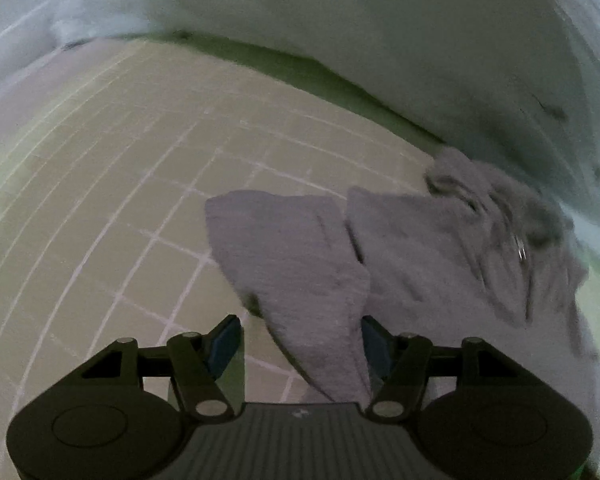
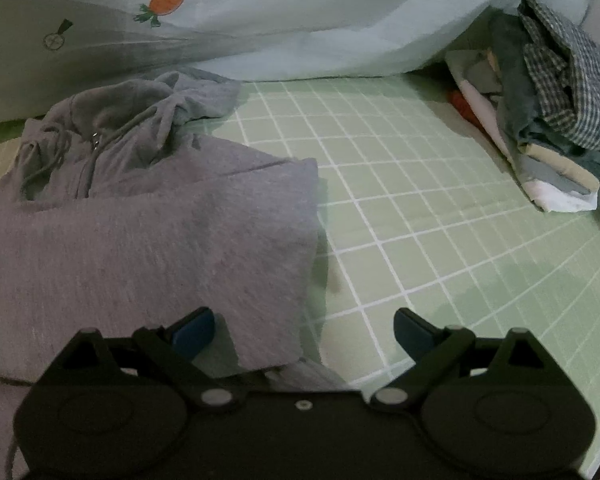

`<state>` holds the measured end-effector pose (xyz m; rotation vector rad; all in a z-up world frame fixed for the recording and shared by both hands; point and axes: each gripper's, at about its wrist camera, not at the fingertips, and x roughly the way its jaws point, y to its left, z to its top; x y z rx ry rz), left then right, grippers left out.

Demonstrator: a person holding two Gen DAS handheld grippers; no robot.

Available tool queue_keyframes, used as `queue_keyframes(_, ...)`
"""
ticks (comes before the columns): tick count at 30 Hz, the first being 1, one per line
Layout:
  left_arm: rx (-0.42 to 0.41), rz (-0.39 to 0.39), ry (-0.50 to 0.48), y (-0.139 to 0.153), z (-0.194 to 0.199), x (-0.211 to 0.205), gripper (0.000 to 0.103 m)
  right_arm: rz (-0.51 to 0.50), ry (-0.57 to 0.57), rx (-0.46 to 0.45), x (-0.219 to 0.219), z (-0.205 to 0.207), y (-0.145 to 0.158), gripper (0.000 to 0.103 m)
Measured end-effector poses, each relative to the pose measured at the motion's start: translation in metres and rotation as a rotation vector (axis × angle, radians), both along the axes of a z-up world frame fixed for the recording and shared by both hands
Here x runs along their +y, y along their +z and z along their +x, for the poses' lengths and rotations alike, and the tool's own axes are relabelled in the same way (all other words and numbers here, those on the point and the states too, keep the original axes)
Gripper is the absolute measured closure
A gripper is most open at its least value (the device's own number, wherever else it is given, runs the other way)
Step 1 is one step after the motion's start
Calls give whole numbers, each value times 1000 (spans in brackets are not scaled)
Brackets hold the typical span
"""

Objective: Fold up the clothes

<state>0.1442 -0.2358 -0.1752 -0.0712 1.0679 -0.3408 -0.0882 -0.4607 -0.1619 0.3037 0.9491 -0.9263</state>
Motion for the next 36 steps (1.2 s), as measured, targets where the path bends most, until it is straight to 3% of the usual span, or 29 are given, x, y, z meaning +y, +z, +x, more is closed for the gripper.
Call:
queue_keyframes(1, 2, -15, 22, 1, 0, 3, 65, 2, -2, -4, 0, -2, 0, 6)
queue_keyframes(3, 7, -42, 42, 3, 0, 7, 86, 7, -6, -12, -1, -6, 1, 6)
queue_keyframes(4, -6, -49, 37, 6, -2, 5, 91, 12, -8, -19, -2, -8, 2, 6)
queue_keyframes(7, -57, -84, 26, 18, -10, 2, 96, 27, -18, -41, -4, -16, 4, 6)
queue_keyframes(11, -172, -158, -121, 49, -34, -7, 96, 26, -28, -60, -7, -24, 6, 6)
queue_keyframes(14, -199, -164, -258, 56, -51, -22, 95, 35, -41, -74, -11, -31, 6, 6)
queue_keyframes(17, -115, -87, -336, 37, -60, -40, 88, 46, -44, -83, -15, -34, 4, 6)
queue_keyframes(19, -61, -34, -341, 20, -63, -47, 74, 46, -40, -86, -16, -34, 5, 6)
queue_keyframes(21, -57, -7, -329, 17, -67, -45, 62, 44, -34, -94, -16, -33, 7, 6)
queue_keyframes(22, -56, -10, -322, 19, -67, -41, 53, 43, -31, -98, -16, -32, 8, 6)
queue_keyframes(24, -51, -38, -311, 26, -66, -34, 46, 33, -9, -111, -15, -29, 11, 6)
queue_keyframes(29, -80, -57, -227, 42, -59, -14, 33, 29, 78, -144, -6, -4, 13, 6)
queue_keyframes(36, -53, 93, -147, 26, -43, -4, 32, 59, 220, -192, 16, 40, 12, 10)
